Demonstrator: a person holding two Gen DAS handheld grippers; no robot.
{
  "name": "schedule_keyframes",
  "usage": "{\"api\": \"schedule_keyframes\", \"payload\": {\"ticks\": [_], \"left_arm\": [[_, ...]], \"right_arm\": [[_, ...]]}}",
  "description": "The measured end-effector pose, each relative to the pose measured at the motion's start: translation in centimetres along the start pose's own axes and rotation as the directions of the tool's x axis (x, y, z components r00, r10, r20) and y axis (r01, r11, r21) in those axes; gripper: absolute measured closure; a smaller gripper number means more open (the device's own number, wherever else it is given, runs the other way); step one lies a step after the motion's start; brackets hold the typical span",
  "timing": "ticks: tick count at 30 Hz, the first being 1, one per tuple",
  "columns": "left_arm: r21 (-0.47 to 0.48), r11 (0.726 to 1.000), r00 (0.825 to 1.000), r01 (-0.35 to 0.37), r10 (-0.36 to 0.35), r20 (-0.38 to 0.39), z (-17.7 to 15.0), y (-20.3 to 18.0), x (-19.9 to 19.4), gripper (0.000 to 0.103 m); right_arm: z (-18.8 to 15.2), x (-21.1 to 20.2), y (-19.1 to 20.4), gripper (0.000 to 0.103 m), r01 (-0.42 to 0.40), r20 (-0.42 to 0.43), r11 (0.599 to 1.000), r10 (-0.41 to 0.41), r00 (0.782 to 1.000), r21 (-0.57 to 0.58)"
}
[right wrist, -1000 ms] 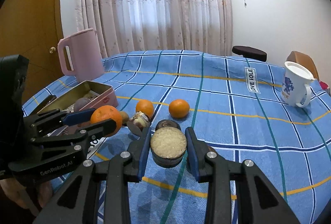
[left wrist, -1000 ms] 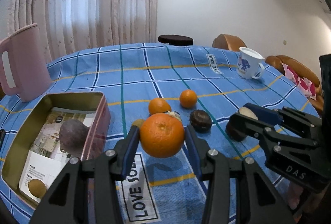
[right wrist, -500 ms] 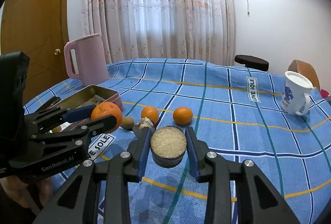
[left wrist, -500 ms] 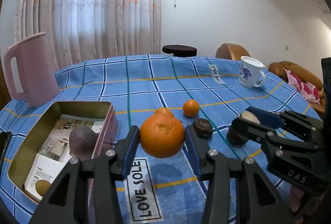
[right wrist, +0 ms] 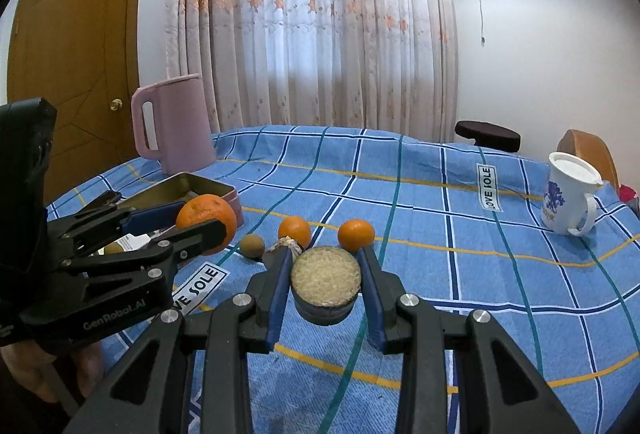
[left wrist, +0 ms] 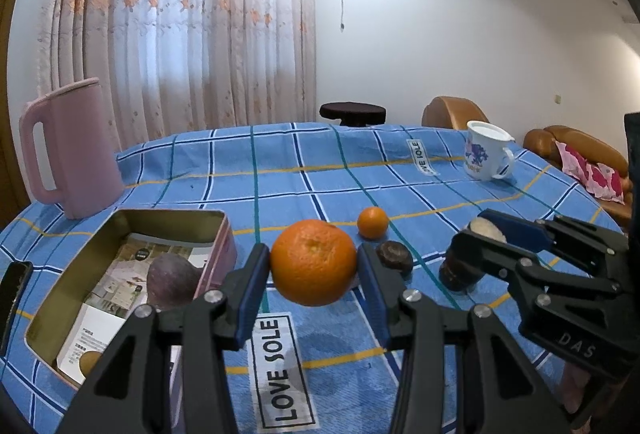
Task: Organize fruits
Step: 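Carry the orange into the tin with the left gripper while the right brings the rice cake there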
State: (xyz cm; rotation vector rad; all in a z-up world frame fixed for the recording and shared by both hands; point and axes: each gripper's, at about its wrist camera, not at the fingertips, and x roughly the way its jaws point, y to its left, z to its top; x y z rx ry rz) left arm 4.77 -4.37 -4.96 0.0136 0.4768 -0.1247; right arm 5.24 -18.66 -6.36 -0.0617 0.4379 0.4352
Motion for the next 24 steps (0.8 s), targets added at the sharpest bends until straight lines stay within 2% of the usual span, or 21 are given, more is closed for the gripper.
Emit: {"api": "schedule_keyframes", "payload": {"ticks": [13,24], "left_arm": [[0.000,0.999,0.996,-0.046,0.046,0.078,0.0,-0.1,-1.5,0.056],[-0.008,0.999,0.994,-0.048,0.049,0.100,0.0,0.2,-1.8,0.056]], "right_arm": [[-0.1,-0.5,0.3,0.067,0.010,0.031,1.000,-0.010,0.999,-0.018],[-0.1,-0.6,0.7,0.067,0.020,0.043,0.999,-0.018,0.999,-0.046]]}}
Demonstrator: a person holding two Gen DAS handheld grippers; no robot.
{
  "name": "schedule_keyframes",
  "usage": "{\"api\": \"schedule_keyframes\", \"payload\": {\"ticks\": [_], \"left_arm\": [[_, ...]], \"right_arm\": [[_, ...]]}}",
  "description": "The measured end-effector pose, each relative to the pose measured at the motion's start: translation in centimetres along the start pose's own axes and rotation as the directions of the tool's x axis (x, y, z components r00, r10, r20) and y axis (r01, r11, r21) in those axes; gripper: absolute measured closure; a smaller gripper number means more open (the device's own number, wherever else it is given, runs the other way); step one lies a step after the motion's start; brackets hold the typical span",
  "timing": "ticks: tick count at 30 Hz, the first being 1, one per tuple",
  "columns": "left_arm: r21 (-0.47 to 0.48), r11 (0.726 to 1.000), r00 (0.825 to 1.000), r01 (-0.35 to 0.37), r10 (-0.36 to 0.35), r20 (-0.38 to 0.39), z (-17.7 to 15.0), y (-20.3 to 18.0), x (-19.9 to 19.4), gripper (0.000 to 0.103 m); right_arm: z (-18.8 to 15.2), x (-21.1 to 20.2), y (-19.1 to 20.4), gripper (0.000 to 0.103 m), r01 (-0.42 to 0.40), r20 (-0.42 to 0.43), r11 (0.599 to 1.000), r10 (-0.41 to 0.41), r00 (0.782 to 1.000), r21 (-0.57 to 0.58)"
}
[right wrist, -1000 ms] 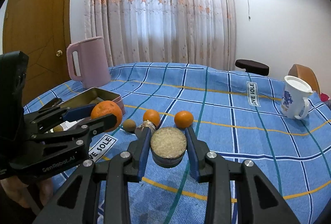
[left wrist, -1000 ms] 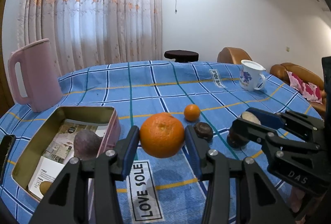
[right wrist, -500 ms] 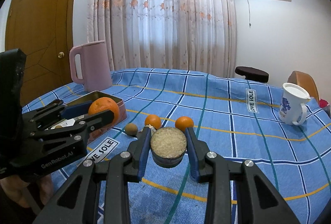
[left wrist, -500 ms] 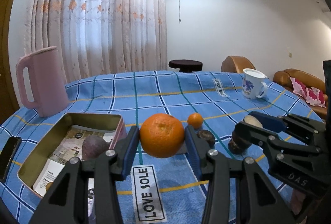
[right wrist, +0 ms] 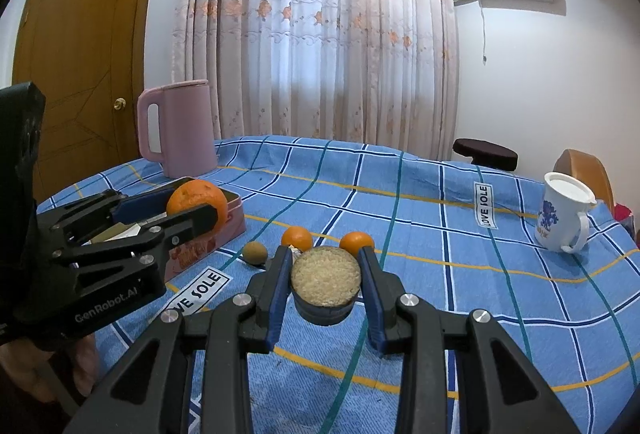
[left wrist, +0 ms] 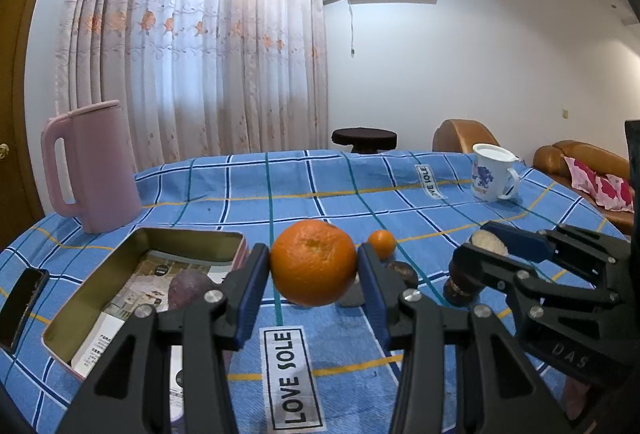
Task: Organize fruits
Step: 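Carry the orange into the tin with the left gripper while the right brings the rice cake there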
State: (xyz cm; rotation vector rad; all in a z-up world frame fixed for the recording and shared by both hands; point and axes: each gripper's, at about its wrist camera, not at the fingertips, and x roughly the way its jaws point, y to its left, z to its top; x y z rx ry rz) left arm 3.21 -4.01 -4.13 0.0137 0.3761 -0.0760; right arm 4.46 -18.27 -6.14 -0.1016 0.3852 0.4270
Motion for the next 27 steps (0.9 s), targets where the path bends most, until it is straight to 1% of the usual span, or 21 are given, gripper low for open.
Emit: {"api": "schedule_keyframes", "payload": {"ticks": [5,9,13,19,26,27], "left_arm": [[-0.003,1.000,1.000,-0.004,0.004,-0.012,0.0,0.2,-0.1,0.056],[-0.013,1.000,1.000,-0.016,0.016,-0.027,0.1,1.3,-0.2,0.056],[-0.030,0.998,0.998,-0.046,0.044,-0.051,0.2,2.9,-0.1,0.056],[-0.066,0.991,0.990,-0.115,0.110,-0.084,0.4,6.5,0.1,0.056],[-0.085,0.974,0.972,-0.211,0.200,-0.121,0.4,11.2,0.2,0.056],[-0.088,0.972,0.971,-0.216,0.204,-0.124,0.4,11.6,0.3,0.056]], "right_arm": [[0.1,0.3,0.3,0.067,0.008,-0.018,1.000,-0.009,1.000,-0.012],[0.4,0.8,0.7,0.067,-0.002,-0.029,1.000,0.001,1.000,-0.016],[1.4,1.5,1.6,0.067,-0.037,-0.030,0.999,0.037,0.999,-0.010],[3.5,2.9,4.9,0.067,-0.116,-0.026,0.992,0.115,0.993,-0.048],[5.6,4.6,9.2,0.067,-0.194,-0.029,0.974,0.191,0.981,-0.122],[5.8,4.8,9.8,0.067,-0.204,-0.031,0.970,0.202,0.979,-0.129]]}}
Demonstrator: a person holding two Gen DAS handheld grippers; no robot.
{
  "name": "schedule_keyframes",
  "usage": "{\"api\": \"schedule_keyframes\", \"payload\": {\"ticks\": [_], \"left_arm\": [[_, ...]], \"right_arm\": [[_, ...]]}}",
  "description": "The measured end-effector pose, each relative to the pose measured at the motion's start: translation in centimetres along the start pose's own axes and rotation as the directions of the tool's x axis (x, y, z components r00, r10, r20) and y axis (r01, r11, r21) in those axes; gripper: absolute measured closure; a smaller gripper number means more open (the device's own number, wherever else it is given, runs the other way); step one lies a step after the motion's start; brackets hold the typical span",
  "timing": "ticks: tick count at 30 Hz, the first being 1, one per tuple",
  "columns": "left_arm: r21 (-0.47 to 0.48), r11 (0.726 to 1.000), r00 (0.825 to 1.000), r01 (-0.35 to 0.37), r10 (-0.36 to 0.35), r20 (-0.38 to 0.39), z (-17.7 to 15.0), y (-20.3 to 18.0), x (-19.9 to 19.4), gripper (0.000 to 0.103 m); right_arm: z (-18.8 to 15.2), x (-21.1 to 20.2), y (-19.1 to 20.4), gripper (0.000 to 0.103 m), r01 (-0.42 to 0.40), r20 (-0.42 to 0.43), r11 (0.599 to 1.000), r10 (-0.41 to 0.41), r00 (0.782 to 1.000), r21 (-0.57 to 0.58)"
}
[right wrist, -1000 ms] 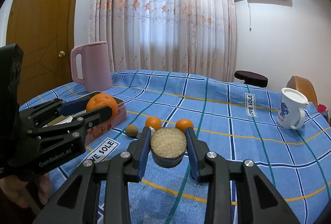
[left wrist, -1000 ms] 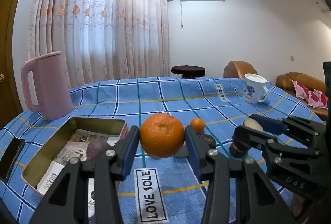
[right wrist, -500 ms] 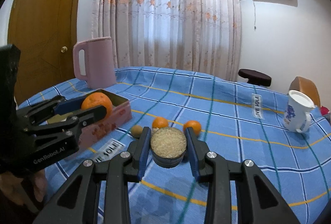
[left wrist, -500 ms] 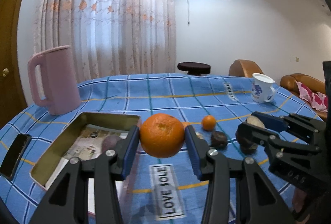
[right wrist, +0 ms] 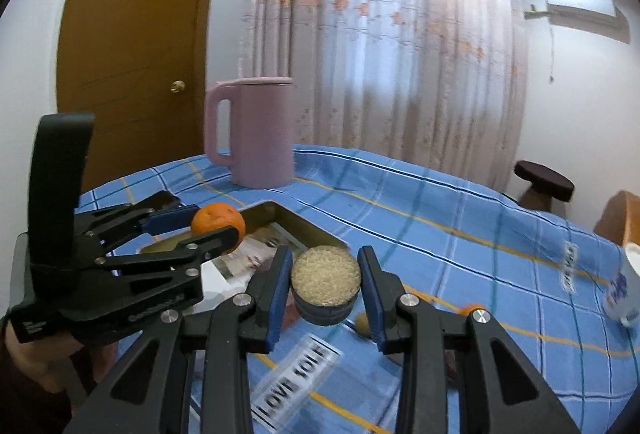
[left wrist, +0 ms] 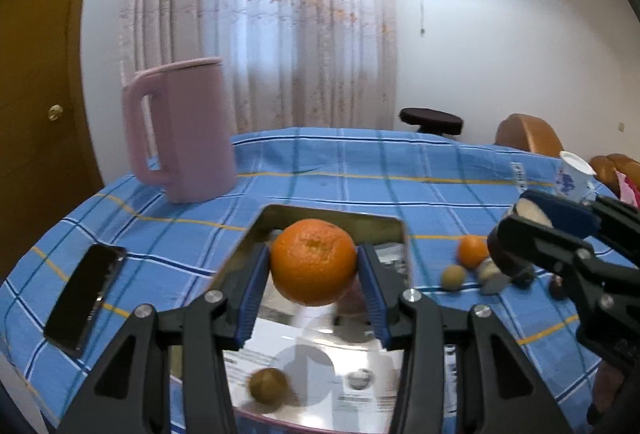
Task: Organize fruits
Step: 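Carry the orange into the tin with the left gripper while the right brings the rice cake there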
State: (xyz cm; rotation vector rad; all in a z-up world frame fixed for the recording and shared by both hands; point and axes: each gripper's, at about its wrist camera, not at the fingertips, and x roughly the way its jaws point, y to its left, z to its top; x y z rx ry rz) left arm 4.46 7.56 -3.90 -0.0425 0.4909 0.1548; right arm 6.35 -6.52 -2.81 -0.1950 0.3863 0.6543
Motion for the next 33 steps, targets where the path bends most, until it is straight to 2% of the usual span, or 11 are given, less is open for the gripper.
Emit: {"api": "schedule_keyframes", "payload": {"ticks": [5,13,28,33], "left_arm": [[0.003,1.000,0.999,-0.029,0.029,-0.020,-0.2,1.8,0.6,0.056],[0.013,0.999,0.997,-0.037,0.038,-0.065,-0.2,3.5,1.9,0.056],[0.012,0.999,0.993,-0.051,0.052,-0.103,-0.8,4.3,2.9,0.056],[0.020,0.998,0.993,-0.052,0.054,-0.108,-0.9,4.4,2.8,0.052]], "right_arm": [[0.4,1.9,1.9,0.067,-0.048,-0.020,0.999,0.047,0.999,-0.022],[0.3,4.1,4.0,0.067,-0.112,-0.055,0.993,0.111,0.992,-0.024],[-1.5,7.1,5.0,0.067,-0.167,-0.158,0.986,0.165,0.973,0.000],[-1.7,7.3,4.7,0.067,-0.193,-0.175,0.981,0.194,0.965,0.020]]}}
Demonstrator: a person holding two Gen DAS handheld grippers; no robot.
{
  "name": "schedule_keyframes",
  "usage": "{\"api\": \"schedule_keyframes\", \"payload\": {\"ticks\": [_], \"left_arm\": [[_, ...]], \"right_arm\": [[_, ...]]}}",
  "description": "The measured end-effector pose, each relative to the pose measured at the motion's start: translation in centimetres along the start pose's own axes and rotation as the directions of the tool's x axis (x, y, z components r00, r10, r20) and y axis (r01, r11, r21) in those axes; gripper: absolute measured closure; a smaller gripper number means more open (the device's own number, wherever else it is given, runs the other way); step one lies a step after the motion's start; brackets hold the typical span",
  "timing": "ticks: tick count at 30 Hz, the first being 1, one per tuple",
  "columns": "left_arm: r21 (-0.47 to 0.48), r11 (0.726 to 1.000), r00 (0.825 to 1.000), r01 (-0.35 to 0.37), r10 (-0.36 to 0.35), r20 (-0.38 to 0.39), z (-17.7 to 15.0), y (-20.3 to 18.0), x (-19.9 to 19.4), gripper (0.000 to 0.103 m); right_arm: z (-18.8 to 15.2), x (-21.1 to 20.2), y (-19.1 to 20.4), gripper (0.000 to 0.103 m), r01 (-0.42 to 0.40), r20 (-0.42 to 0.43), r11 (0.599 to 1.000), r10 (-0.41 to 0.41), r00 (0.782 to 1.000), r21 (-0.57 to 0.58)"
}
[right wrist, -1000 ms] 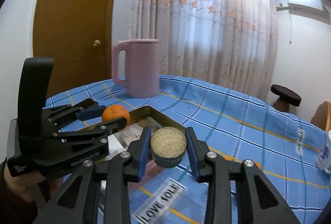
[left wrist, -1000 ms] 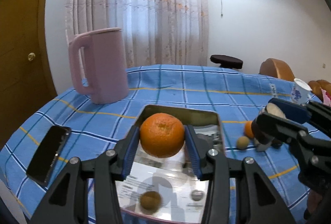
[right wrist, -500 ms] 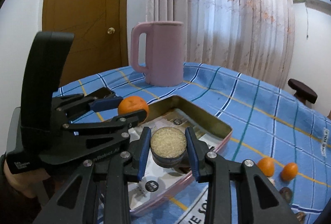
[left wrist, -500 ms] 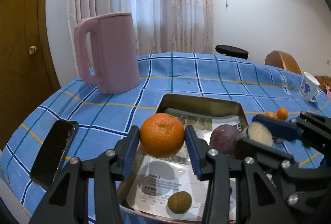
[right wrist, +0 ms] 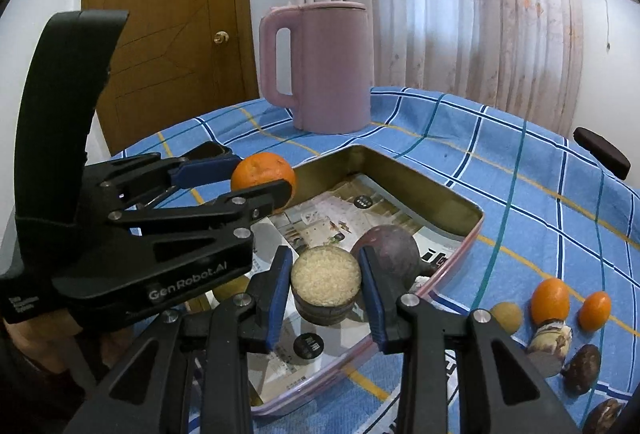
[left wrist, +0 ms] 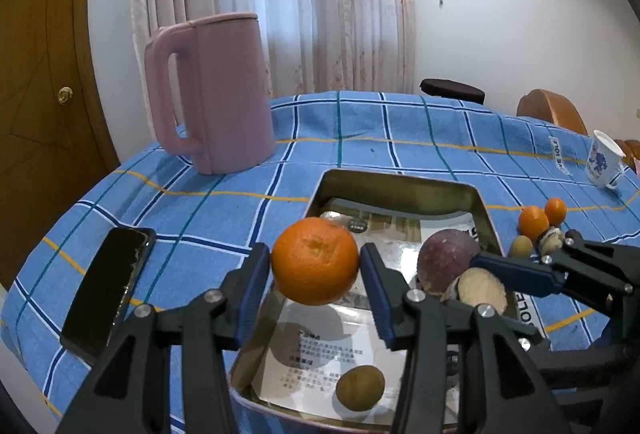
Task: Organize fruits
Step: 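Carry the orange into the tin with the left gripper while the right brings the rice cake there, then grasp the wrapped cupcake with the left gripper while the right grasps the brown mushroom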
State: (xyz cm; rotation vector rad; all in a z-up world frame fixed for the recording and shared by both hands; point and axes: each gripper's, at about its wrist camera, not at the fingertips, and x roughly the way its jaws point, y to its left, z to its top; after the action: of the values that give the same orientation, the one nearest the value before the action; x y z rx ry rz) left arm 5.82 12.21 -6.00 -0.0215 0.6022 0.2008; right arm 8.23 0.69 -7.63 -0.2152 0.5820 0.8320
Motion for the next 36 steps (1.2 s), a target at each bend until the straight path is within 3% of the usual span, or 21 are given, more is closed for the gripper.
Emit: {"api": "schedule_keyframes", "payload": {"ticks": [2,7,8,13,16,20,23,25,28,36], "left_arm": [[-0.004,1.000,1.000,-0.020,0.020,0.006,-0.1,0.0,-0.2,0.045],[-0.039,0.999,0.999,-0.015,0.017,0.037,0.2,0.3,-1.2,0.012],[-0.039,0.999,0.999,-0.013,0.015,0.044,0.3,0.2,-1.4,0.010],[-0.016,0.999,0.996,0.031,-0.029,0.088,0.6,-2.2,-3.1,0.010],[0.005,0.998,0.993,0.069,-0.069,0.093,0.7,-4.3,-3.5,0.010],[0.063,0.990,0.989,0.125,-0.129,0.077,0.4,-8.3,-3.4,0.010],[0.104,0.982,0.985,0.155,-0.162,0.062,0.3,-10.9,-3.4,0.010],[0.124,0.979,0.983,0.164,-0.172,0.058,0.3,-12.3,-3.3,0.010],[0.156,0.971,0.981,0.183,-0.190,0.036,0.4,-14.2,-2.9,0.010],[0.192,0.957,0.976,0.218,-0.213,-0.046,0.3,-16.9,-1.4,0.012]], "right_arm": [[0.0,0.0,0.0,0.065,0.002,0.001,1.000,-0.002,1.000,-0.001],[-0.3,-1.3,-1.1,0.045,0.008,0.043,0.999,-0.010,0.999,0.048],[-0.3,-1.6,-1.3,0.045,0.010,0.047,0.999,-0.013,0.999,0.053],[-1.4,-5.0,-3.1,0.045,0.119,0.067,0.992,-0.121,0.990,0.038],[-2.6,-7.3,-5.8,0.045,0.191,0.051,0.977,-0.197,0.979,0.095],[-5.4,-10.4,-11.2,0.045,0.352,-0.008,0.913,-0.359,0.933,0.205],[-7.0,-11.9,-14.2,0.045,0.413,-0.049,0.867,-0.417,0.908,0.277],[-7.8,-12.5,-15.6,0.045,0.424,-0.075,0.854,-0.422,0.904,0.302],[-8.5,-12.3,-16.9,0.045,0.402,-0.121,0.854,-0.384,0.915,0.332],[-9.2,-11.5,-17.4,0.046,0.400,-0.201,0.856,-0.351,0.915,0.327]]}}
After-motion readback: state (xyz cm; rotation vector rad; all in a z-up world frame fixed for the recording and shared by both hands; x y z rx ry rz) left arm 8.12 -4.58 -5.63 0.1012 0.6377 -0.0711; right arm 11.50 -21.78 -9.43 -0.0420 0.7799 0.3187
